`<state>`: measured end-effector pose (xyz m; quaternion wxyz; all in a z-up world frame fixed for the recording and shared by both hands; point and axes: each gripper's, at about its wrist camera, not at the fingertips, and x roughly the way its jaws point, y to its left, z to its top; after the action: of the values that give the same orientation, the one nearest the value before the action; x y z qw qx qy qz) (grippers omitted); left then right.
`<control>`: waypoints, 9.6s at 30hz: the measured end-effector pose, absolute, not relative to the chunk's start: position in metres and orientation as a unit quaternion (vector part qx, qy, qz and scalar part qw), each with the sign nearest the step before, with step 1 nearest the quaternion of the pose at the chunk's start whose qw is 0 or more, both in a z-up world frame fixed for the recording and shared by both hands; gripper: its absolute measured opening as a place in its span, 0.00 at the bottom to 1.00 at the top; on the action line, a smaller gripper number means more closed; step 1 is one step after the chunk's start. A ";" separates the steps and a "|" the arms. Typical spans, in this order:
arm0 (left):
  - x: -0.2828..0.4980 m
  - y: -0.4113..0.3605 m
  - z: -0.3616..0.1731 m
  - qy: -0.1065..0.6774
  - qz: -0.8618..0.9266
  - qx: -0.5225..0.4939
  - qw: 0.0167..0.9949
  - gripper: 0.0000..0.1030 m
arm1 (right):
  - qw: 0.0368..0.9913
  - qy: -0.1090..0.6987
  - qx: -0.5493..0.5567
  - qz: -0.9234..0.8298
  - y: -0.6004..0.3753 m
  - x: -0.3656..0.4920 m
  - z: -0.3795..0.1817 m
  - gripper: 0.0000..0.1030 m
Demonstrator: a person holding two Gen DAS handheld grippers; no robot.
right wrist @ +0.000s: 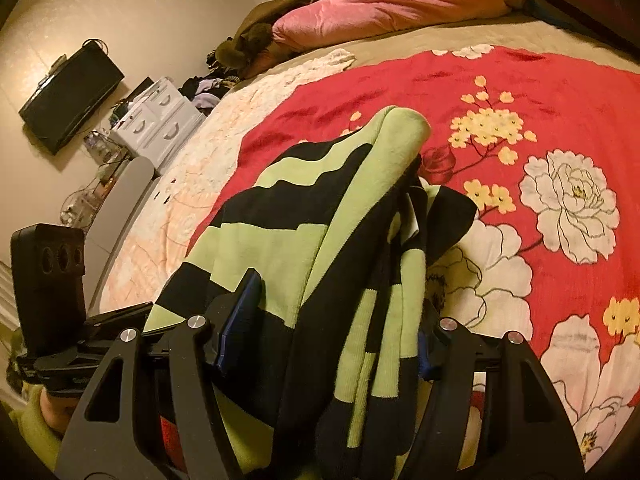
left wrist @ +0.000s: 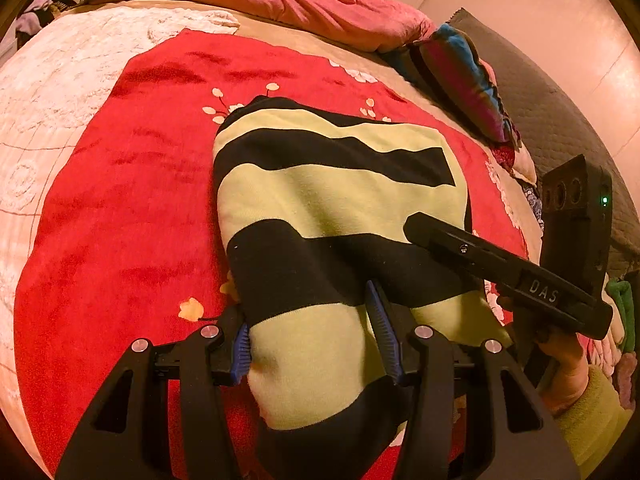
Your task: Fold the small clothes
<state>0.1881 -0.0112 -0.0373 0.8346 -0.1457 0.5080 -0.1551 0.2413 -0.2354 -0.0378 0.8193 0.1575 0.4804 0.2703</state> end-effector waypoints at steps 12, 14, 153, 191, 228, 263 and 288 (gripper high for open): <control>0.188 -0.009 -0.056 0.523 -0.152 -0.137 0.828 0.47 | 0.815 0.516 0.144 0.222 -0.240 0.239 -0.063 0.64; 0.188 -0.009 -0.058 0.525 -0.150 -0.132 0.827 0.49 | 0.812 0.522 0.149 0.213 -0.245 0.241 -0.069 0.70; 0.042 0.011 0.006 0.476 -0.047 -0.041 0.877 0.96 | 0.886 0.446 0.029 0.124 -0.247 0.057 0.012 0.92; 0.083 0.105 -0.023 0.521 0.051 -0.118 0.844 0.96 | 0.882 0.461 0.080 0.055 -0.305 0.088 -0.011 0.91; 0.167 0.391 -0.108 0.435 0.386 -0.108 0.806 0.96 | 0.740 0.446 0.207 -0.458 -0.782 0.201 -0.127 0.92; 0.167 0.391 -0.109 0.435 0.386 -0.107 0.806 0.96 | 0.740 0.447 0.207 -0.458 -0.778 0.206 -0.129 0.92; 0.170 0.392 -0.112 0.434 0.386 -0.109 0.807 0.96 | 0.740 0.446 0.207 -0.458 -0.778 0.206 -0.129 0.92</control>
<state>0.1697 0.3921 -0.1119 0.8069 -0.1087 0.4336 0.3861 0.2060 -0.7781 -0.1289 0.7400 0.2073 0.4465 -0.4583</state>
